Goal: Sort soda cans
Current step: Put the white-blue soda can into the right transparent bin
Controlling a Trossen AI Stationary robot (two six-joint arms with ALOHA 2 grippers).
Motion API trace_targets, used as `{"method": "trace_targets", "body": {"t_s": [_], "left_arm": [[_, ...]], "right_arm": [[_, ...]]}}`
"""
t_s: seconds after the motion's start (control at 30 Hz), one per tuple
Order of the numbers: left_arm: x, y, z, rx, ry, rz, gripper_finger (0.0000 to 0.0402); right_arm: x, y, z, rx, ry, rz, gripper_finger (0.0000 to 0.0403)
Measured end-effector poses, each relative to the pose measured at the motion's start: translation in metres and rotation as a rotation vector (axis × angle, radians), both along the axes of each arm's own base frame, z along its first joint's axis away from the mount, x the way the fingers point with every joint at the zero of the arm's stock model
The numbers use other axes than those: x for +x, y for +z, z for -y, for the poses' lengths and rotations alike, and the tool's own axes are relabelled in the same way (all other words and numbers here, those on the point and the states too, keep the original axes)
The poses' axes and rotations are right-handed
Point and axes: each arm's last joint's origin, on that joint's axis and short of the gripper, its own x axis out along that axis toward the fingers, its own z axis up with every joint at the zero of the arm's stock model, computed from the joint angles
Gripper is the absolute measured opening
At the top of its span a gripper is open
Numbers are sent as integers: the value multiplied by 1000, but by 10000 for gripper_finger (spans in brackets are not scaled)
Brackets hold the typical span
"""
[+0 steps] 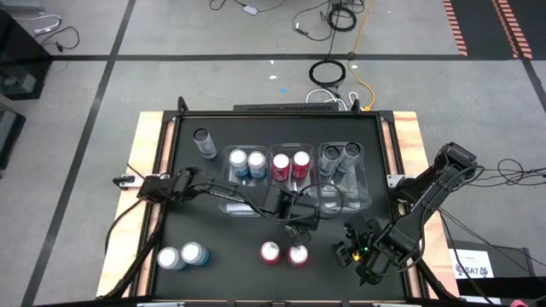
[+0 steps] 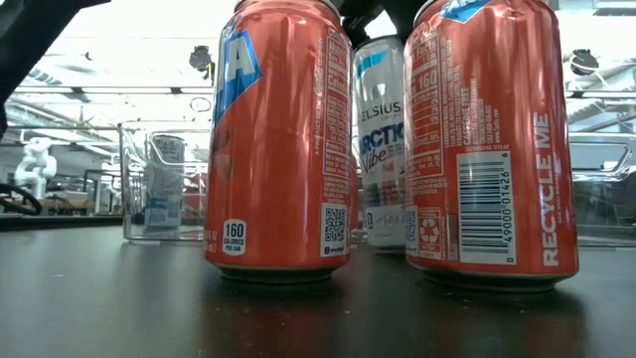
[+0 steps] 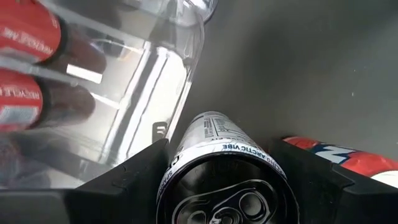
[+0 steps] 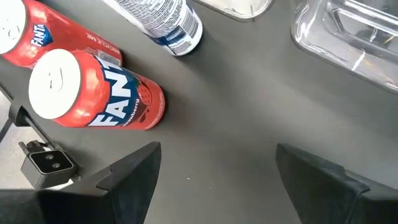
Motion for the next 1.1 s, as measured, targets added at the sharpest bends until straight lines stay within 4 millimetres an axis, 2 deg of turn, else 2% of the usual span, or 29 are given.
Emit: {"method": "trace_targets", "body": {"t_s": [1.1], "left_arm": [[-3, -2, 0, -3, 84, -22, 273]], "right_arm": [[0, 0, 0, -13, 14, 1, 310]]}}
